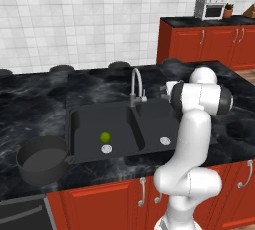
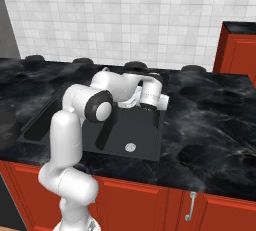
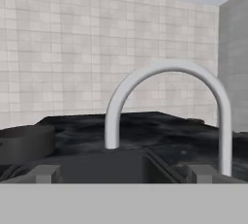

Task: Dump the lime from the pot into the sink. Then turn on the water and wash the lime. Then turn off the water and put the lime back in the pot.

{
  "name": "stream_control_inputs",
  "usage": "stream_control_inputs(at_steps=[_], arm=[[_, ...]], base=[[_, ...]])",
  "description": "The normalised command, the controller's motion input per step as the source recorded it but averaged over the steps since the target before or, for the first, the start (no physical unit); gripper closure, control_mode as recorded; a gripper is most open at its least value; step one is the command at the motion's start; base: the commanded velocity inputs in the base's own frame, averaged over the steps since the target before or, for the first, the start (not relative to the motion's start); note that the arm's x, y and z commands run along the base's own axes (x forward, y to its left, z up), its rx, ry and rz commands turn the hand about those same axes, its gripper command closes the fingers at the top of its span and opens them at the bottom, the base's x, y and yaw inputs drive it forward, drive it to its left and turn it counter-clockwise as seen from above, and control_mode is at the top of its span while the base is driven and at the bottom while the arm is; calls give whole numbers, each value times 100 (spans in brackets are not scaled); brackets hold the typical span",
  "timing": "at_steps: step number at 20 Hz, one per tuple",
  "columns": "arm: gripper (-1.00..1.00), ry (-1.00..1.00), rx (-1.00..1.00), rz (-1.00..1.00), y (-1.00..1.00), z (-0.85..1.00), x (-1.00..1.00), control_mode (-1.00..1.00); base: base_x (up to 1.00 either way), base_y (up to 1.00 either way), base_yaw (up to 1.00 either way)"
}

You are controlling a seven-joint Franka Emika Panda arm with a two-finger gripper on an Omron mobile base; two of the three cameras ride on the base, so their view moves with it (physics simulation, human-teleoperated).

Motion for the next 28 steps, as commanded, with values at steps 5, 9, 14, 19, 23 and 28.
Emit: stream_control_inputs(at_steps=[5, 9, 14, 19, 23, 28], arm=[[-100, 0, 0, -16, 0, -14, 26, -100], [-100, 0, 0, -12, 0, -22, 15, -100], [-100, 0, 0, -10, 0, -18, 19, -100], [-100, 0, 0, -8, 1, -17, 25, -100], [-100, 0, 0, -7, 0, -21, 28, -100], [-100, 0, 0, -6, 0, -19, 33, -100]], base=[[0, 0, 0], [0, 0, 0], [0, 0, 0], [0, 0, 0], [0, 0, 0], [0, 0, 0]])
